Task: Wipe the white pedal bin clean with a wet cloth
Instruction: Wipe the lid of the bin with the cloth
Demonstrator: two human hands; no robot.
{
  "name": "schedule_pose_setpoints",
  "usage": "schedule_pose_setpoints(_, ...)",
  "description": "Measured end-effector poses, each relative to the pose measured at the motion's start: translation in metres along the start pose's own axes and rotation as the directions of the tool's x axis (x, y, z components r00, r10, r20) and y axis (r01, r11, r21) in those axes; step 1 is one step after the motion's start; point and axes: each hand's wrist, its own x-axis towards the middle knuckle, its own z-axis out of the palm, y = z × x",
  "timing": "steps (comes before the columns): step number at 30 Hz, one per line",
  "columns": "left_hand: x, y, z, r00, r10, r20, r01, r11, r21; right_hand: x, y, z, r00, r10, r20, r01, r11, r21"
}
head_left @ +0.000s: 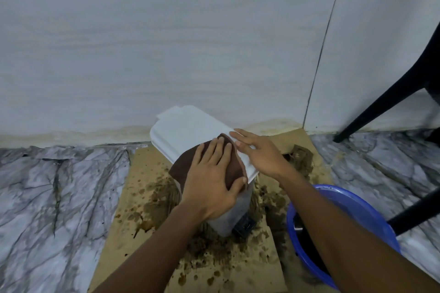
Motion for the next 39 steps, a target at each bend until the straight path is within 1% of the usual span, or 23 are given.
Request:
schedule_pose_setpoints(3, 0.004, 0.004, 0.002, 0.998, -0.015, -0.054, 0.014, 1.000, -0.021, 0.001, 0.002, 0.002, 0.999, -0.014, -0.034, 0.015, 1.000, 0.016)
schedule_pose_setpoints(5, 0.002, 0.001, 0.001, 0.999, 0.006, -0.051, -0.008, 0.999, -0.037, 0.000, 0.004, 0.004, 0.999, -0.023, -0.042, 0.024, 0.999, 0.027)
schedule_pose_setpoints(10, -0.022, -0.024, -0.005, 0.993, 0.079, -0.092, -0.095, 0.978, -0.187, -0.002, 0.003, 0.008, 0.999, -0.022, -0.034, 0.022, 0.999, 0.024)
schedule_pose_setpoints(12, -0.023, -0.027, -0.004, 0.991, 0.061, -0.119, -0.084, 0.975, -0.207, -0.003, 0.003, 0.010, 0.999, -0.016, -0.038, 0.016, 1.000, 0.018)
schedule_pose_setpoints(15, -0.007, -0.013, 0.001, 0.990, 0.003, -0.141, -0.024, 0.988, -0.151, -0.003, 0.004, 0.009, 0.999, -0.021, -0.046, 0.021, 1.000, 0.010)
schedule_pose_setpoints(17, 0.005, -0.001, 0.003, 0.991, -0.026, -0.129, 0.011, 0.993, -0.114, -0.004, 0.004, 0.007, 0.998, -0.033, -0.054, 0.033, 0.999, 0.002)
schedule_pose_setpoints(18, 0.006, -0.001, 0.004, 0.993, -0.019, -0.120, 0.005, 0.994, -0.113, -0.004, 0.004, 0.005, 0.998, -0.031, -0.053, 0.031, 1.000, 0.000)
schedule_pose_setpoints(22, -0.012, -0.039, -0.001, 0.992, 0.099, -0.074, -0.112, 0.975, -0.193, -0.005, 0.004, 0.005, 0.999, -0.019, -0.045, 0.019, 1.000, -0.015)
schedule_pose_setpoints(23, -0.016, -0.052, -0.005, 0.991, 0.120, -0.051, -0.128, 0.973, -0.193, -0.006, 0.004, 0.008, 0.997, -0.004, -0.079, 0.004, 1.000, 0.000)
schedule_pose_setpoints(25, -0.010, -0.074, -0.012, 0.992, 0.129, 0.006, -0.125, 0.976, -0.178, -0.009, 0.000, 0.016, 0.976, 0.068, -0.208, -0.052, 0.995, 0.084)
schedule_pose_setpoints(26, -0.001, -0.082, -0.015, 0.994, 0.101, 0.039, -0.093, 0.980, -0.176, -0.012, -0.002, 0.021, 0.957, 0.103, -0.271, -0.075, 0.991, 0.113)
schedule_pose_setpoints(27, 0.010, -0.089, -0.017, 0.996, 0.055, 0.072, -0.042, 0.984, -0.173, -0.014, -0.004, 0.025, 0.940, 0.121, -0.319, -0.093, 0.990, 0.102)
schedule_pose_setpoints(28, 0.024, -0.096, -0.019, 0.995, 0.006, 0.099, 0.010, 0.987, -0.160, -0.016, -0.006, 0.029, 0.932, 0.123, -0.340, -0.118, 0.992, 0.037)
schedule_pose_setpoints(30, 0.049, -0.110, -0.020, 0.988, -0.071, 0.135, 0.087, 0.989, -0.117, -0.021, -0.011, 0.037, 0.946, 0.107, -0.306, -0.166, 0.971, -0.175)
schedule_pose_setpoints(31, 0.059, -0.117, -0.020, 0.985, -0.094, 0.148, 0.109, 0.990, -0.092, -0.025, -0.015, 0.041, 0.952, 0.117, -0.284, -0.188, 0.953, -0.237)
schedule_pose_setpoints(32, 0.068, -0.125, -0.020, 0.981, -0.115, 0.155, 0.127, 0.989, -0.070, -0.028, -0.019, 0.045, 0.950, 0.142, -0.279, -0.213, 0.945, -0.246)
schedule_pose_setpoints(33, 0.075, -0.132, -0.020, 0.979, -0.137, 0.154, 0.146, 0.988, -0.050, -0.031, -0.021, 0.049, 0.942, 0.171, -0.290, -0.238, 0.946, -0.218)
schedule_pose_setpoints(36, 0.090, -0.153, -0.019, 0.959, -0.242, 0.145, 0.245, 0.969, -0.004, -0.036, -0.028, 0.057, 0.899, 0.246, -0.363, -0.285, 0.957, -0.059)
schedule_pose_setpoints(37, 0.094, -0.160, -0.019, 0.947, -0.282, 0.151, 0.288, 0.957, -0.017, -0.035, -0.029, 0.057, 0.889, 0.258, -0.378, -0.289, 0.957, -0.026)
schedule_pose_setpoints(39, 0.099, -0.171, -0.020, 0.924, -0.348, 0.159, 0.369, 0.920, -0.129, -0.031, -0.030, 0.055, 0.880, 0.271, -0.391, -0.282, 0.959, 0.030)
